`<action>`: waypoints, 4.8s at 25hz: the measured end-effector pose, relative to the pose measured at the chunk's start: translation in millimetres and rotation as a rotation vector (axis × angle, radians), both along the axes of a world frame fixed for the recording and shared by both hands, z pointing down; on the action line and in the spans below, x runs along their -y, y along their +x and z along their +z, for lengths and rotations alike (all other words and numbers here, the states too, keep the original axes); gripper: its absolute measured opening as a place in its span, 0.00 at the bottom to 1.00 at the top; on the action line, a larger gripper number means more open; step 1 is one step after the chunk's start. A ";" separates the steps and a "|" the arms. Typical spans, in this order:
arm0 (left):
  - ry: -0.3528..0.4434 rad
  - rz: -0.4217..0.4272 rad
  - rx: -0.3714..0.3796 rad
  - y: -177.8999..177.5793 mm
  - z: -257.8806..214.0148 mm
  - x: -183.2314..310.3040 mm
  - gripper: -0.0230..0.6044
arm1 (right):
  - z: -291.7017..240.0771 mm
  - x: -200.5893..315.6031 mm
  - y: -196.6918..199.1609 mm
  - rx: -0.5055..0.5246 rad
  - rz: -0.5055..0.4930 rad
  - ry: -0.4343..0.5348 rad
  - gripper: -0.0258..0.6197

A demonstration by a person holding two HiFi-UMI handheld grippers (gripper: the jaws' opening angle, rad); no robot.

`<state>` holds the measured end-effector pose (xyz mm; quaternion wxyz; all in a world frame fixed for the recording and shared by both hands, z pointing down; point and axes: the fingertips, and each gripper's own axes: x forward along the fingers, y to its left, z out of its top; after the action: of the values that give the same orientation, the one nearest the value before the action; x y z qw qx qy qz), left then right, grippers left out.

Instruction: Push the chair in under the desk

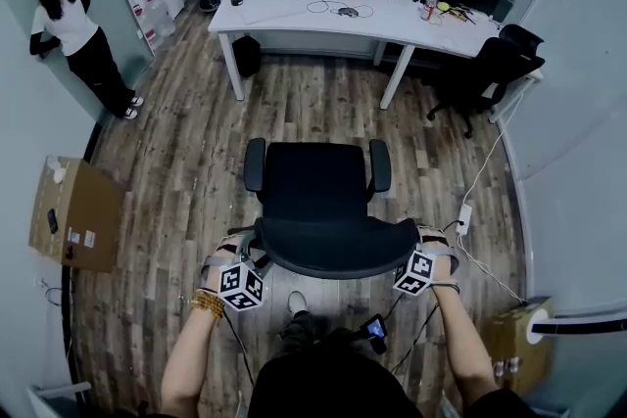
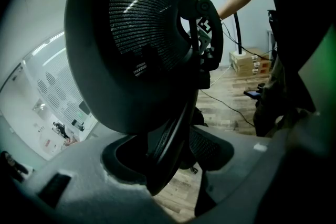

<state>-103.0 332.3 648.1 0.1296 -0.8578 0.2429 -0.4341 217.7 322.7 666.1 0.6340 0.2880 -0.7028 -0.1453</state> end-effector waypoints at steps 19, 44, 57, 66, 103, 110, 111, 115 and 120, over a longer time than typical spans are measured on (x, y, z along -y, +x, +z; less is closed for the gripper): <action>-0.012 -0.057 0.002 47.7 3.7 81.9 0.45 | 3.6 97.2 49.1 0.015 -0.079 0.011 0.35; -0.040 -0.199 0.001 96.4 4.5 193.1 0.46 | 1.1 246.9 93.4 0.011 -0.185 0.033 0.36; 0.025 -0.186 -0.011 114.7 1.0 267.5 0.47 | -0.2 324.1 109.6 -0.003 -0.184 0.017 0.36; 0.018 -0.184 -0.001 114.0 0.9 330.2 0.46 | -0.5 388.6 107.9 -0.008 -0.179 0.006 0.36; 0.045 -0.135 -0.006 106.1 -2.4 546.5 0.47 | -2.5 586.1 101.1 -0.012 -0.111 0.016 0.36; 0.034 -0.166 -0.005 103.0 -0.5 582.0 0.48 | -0.5 626.5 97.8 -0.003 -0.128 0.035 0.36; 0.029 -0.172 -0.004 102.8 -0.3 587.1 0.48 | -0.6 631.9 97.4 -0.002 -0.129 0.036 0.36; 0.025 -0.190 -0.006 108.9 -0.1 607.6 0.48 | -0.1 655.1 104.6 0.003 -0.141 0.045 0.36; 0.028 -0.196 -0.004 111.2 -0.6 633.4 0.48 | -3.7 684.0 105.1 0.017 -0.172 0.075 0.36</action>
<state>8.2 -301.1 647.5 0.0980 -0.8289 0.3321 -0.4394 322.8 -361.3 662.4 0.6019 0.2513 -0.7245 -0.2228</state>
